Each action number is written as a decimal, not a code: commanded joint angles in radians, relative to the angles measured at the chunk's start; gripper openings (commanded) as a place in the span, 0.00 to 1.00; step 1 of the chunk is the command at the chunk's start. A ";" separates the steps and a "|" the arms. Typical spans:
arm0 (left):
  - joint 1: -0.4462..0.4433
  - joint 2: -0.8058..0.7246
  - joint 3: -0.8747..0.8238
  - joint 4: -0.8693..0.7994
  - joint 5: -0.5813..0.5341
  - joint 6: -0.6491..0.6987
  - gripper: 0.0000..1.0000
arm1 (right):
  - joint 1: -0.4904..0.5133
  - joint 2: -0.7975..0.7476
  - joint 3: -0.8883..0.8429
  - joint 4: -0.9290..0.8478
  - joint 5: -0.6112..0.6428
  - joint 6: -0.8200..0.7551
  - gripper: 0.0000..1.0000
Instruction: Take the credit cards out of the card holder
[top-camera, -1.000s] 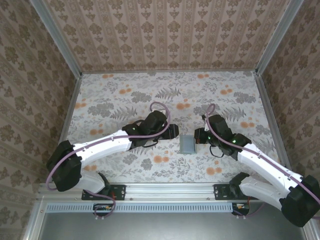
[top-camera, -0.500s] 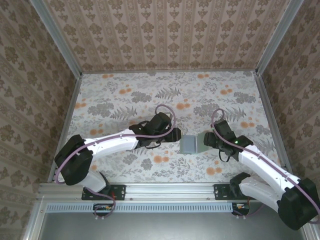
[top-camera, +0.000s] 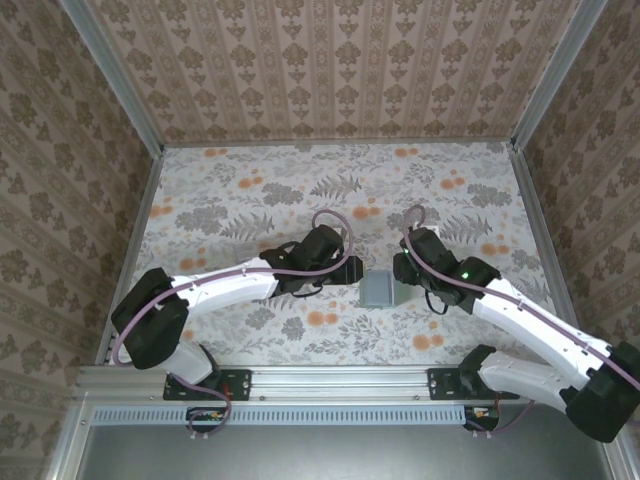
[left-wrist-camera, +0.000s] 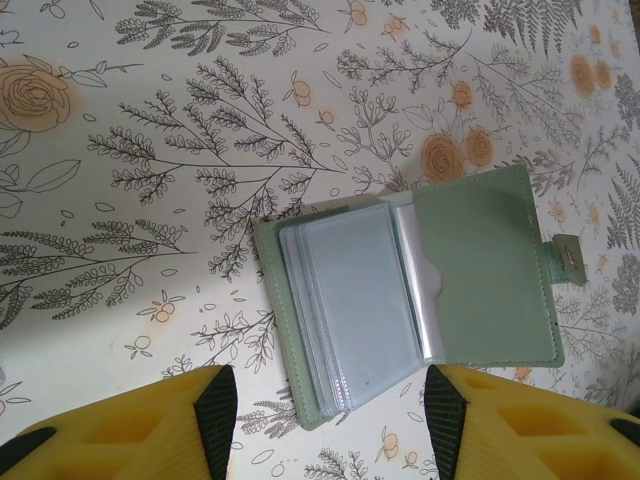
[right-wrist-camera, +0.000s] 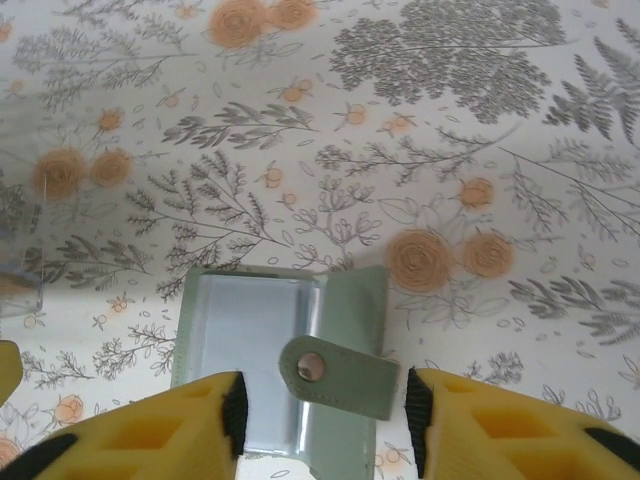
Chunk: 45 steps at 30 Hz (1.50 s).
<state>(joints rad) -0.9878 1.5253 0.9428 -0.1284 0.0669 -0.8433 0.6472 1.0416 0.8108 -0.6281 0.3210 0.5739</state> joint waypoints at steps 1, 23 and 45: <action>0.000 -0.010 0.015 -0.016 -0.007 0.024 0.55 | 0.006 0.061 0.007 0.016 -0.086 0.000 0.37; -0.005 0.195 0.041 0.141 0.145 -0.033 0.19 | -0.127 0.263 -0.167 0.153 -0.146 0.124 0.24; -0.008 0.219 0.058 0.113 0.145 -0.017 0.19 | -0.219 0.270 -0.241 0.235 -0.253 0.214 0.26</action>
<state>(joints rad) -0.9936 1.7458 0.9844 -0.0040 0.2104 -0.8703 0.4297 1.3029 0.5903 -0.4316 0.1375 0.7605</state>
